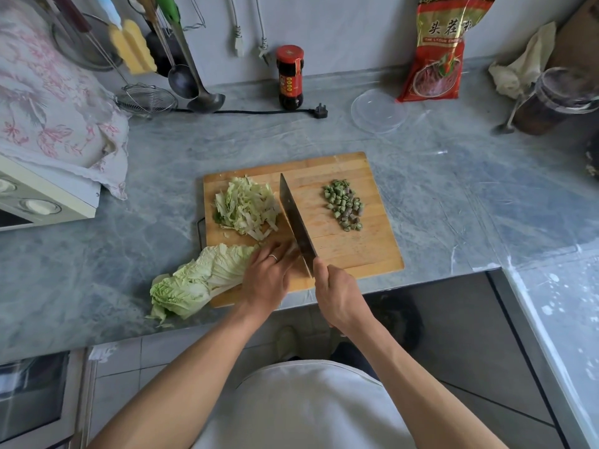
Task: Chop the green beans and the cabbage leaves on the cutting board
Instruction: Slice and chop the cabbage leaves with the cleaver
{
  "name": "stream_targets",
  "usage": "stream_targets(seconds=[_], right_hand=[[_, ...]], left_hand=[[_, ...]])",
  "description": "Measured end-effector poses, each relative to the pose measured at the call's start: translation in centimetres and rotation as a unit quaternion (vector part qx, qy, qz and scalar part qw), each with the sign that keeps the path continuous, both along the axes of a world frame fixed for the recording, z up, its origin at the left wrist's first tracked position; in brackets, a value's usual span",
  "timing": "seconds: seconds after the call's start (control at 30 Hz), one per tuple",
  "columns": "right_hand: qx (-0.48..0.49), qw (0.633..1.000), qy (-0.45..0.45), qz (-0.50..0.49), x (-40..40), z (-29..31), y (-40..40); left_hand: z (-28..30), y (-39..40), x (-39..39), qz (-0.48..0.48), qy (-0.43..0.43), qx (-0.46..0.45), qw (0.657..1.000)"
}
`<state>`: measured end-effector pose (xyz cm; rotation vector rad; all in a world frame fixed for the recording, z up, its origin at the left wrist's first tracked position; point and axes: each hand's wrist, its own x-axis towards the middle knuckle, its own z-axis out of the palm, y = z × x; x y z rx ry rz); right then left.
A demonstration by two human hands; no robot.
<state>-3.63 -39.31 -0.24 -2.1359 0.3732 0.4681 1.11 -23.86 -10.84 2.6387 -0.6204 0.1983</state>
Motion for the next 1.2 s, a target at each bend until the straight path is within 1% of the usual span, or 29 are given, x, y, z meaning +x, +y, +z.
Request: stream_targets(seconds=[0.03,0.13,0.2,0.27,0.33,0.4,0.47,0.6,0.8,0.9,1.0,1.07,1.2], right_hand=[[0.005,1.000,-0.004,-0.007,0.0,-0.2,0.3],[0.027,0.999,-0.032,-0.034,0.3,-0.7,0.7],[0.064,0.995,-0.016,-0.072,0.9,-0.7,0.3],[0.077,0.994,-0.008,-0.075,1.1,-0.5,-0.2],[0.065,0.996,-0.015,-0.054,0.7,-0.2,-0.6],[0.052,0.998,-0.020,-0.036,0.0,0.1,-0.6],[0.050,0.998,-0.012,-0.029,-0.5,0.4,-0.5],[0.047,0.999,0.009,-0.021,-1.2,0.7,0.1],[0.011,1.000,-0.003,-0.027,-1.2,0.2,1.1],[0.012,0.998,-0.032,-0.044,-1.1,-1.0,2.0],[0.013,0.997,-0.046,-0.063,-1.5,-1.7,2.6],[0.015,0.996,-0.045,-0.074,-1.4,-1.7,2.7],[0.013,0.998,-0.024,-0.061,-0.7,-1.1,3.1]], left_hand=[[0.2,0.0,-0.1,0.010,0.004,-0.007,1.000],[0.3,-0.1,-0.2,0.010,-0.033,-0.013,0.999],[0.5,0.0,-0.1,0.017,-0.026,-0.032,0.999],[0.9,0.1,-0.1,0.031,-0.010,-0.050,0.998],[0.9,0.1,0.0,0.034,-0.002,-0.048,0.998],[0.5,0.1,0.0,0.039,-0.020,-0.047,0.998],[0.0,0.1,0.1,0.042,-0.042,-0.047,0.997],[-0.4,0.2,0.0,0.030,-0.051,-0.062,0.996],[-0.4,0.4,0.1,0.025,-0.033,-0.082,0.996],[-0.3,0.4,0.0,0.019,-0.002,-0.098,0.995],[-0.4,0.5,0.0,0.019,0.008,-0.095,0.995],[-0.3,0.6,0.0,0.017,0.012,-0.094,0.995],[0.2,0.6,0.3,0.014,0.028,-0.087,0.996]])
